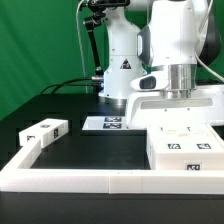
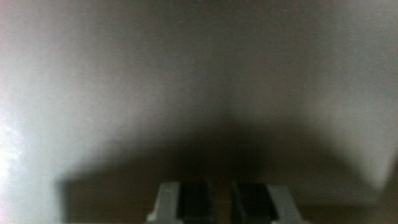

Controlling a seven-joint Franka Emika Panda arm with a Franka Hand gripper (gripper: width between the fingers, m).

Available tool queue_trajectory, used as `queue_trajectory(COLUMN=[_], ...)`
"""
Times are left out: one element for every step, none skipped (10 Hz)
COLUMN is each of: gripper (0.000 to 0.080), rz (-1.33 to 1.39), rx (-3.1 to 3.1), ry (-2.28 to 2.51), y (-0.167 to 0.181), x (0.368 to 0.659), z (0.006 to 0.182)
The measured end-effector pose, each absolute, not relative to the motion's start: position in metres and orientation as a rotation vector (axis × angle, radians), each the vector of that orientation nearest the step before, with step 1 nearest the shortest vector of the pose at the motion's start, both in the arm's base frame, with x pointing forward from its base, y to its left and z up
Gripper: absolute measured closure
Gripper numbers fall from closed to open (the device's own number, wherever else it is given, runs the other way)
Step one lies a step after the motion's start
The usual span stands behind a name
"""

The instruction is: Assemble cabinet

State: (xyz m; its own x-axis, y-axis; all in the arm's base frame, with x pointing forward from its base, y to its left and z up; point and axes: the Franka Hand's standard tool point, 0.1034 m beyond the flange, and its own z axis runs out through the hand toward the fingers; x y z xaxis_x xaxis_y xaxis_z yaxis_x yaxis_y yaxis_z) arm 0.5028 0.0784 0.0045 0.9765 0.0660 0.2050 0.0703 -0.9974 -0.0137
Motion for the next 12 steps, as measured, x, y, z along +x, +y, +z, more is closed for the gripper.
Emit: queue_trajectory(gripper=[0.0784,0.0795,0.0795,0.0794,0.0794,0.0794,0.0794,0.0794,0.0794,0.0794,0.0794,0.0794], rz=[-0.321,-0.321,-0.321,-0.306,-0.273,-0.243,-0.214,-0.206,-0.209,-0.208,-0.186,-0.181], rx=[-3.102,-3.102,-3.102,-3.105,-3.110,-3.111,-3.112,-3.111,-3.109,-3.107,-3.107,-3.106], ry=[-0.108,-0.108,-0.108,-0.132,-0.156,-0.153,-0.169,-0.167,-0.162,-0.163,-0.164,-0.162], y=[0.078,0.078,0.078,0.077,0.073,0.072,0.071,0.070,0.069,0.070,0.070,0.070], x=[0.503,0.503,0.503,0.502,0.502,0.502,0.502,0.505,0.508,0.510,0.511,0.513], z=[0.005,0.005,0.005,0.007,0.016,0.025,0.035,0.049,0.062,0.071,0.080,0.091])
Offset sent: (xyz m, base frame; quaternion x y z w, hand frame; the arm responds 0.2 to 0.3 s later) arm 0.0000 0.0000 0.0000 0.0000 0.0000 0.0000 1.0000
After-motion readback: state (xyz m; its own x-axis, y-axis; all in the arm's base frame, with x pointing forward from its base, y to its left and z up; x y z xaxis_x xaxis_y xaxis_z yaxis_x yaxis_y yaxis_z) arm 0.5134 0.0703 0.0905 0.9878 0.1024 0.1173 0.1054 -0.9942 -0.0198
